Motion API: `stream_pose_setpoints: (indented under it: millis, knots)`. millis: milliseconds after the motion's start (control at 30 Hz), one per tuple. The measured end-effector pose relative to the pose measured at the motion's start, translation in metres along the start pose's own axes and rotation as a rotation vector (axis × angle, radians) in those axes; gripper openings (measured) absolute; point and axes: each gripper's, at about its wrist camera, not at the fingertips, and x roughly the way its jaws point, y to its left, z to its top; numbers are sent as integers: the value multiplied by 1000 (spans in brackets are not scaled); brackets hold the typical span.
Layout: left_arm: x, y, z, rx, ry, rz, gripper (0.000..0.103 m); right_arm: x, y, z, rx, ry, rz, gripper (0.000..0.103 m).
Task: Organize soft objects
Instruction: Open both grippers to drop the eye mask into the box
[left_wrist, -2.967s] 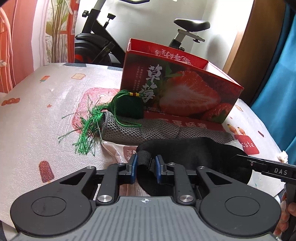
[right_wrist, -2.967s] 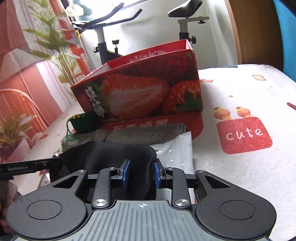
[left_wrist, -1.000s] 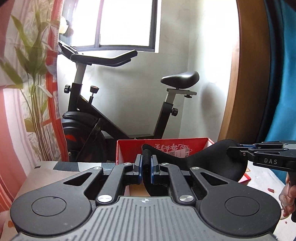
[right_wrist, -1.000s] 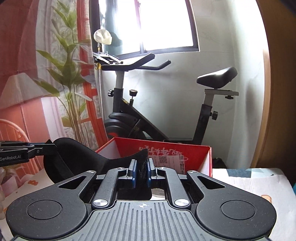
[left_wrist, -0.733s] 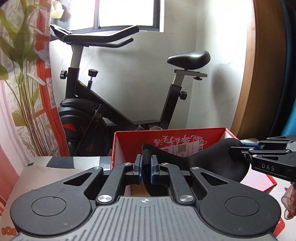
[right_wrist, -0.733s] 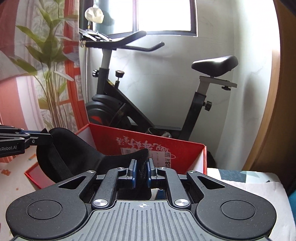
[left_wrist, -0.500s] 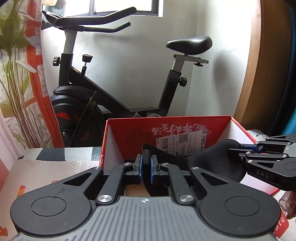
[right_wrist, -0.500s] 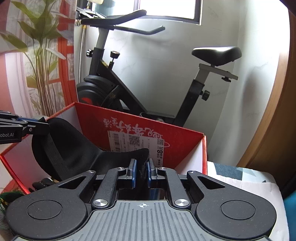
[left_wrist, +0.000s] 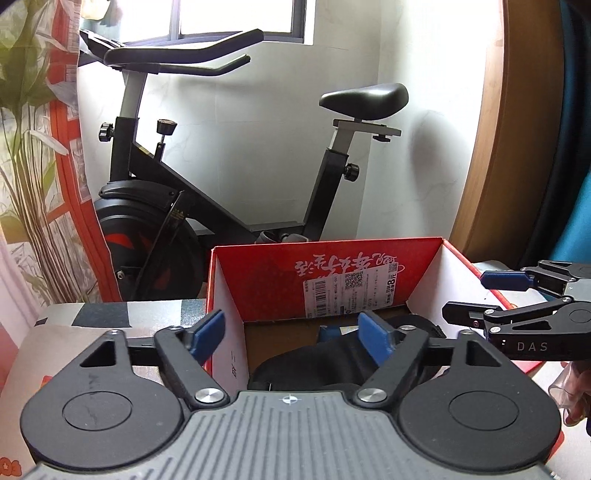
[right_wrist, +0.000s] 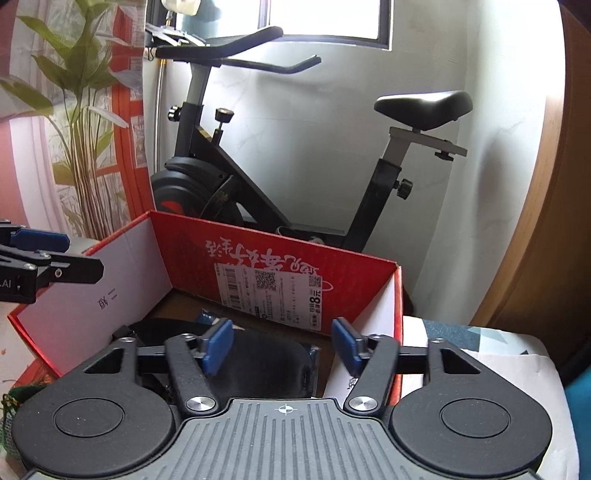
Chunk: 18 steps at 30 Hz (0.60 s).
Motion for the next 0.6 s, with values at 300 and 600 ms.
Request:
stream_pose_setpoints:
  millis: [300, 600]
  knots:
    - [-48, 5, -5, -59, -33, 18, 103, -48, 2, 8, 47, -75, 46, 103]
    - [-97, 3, -25, -52, -57, 66, 103, -85, 16, -14, 84, -83, 98, 103]
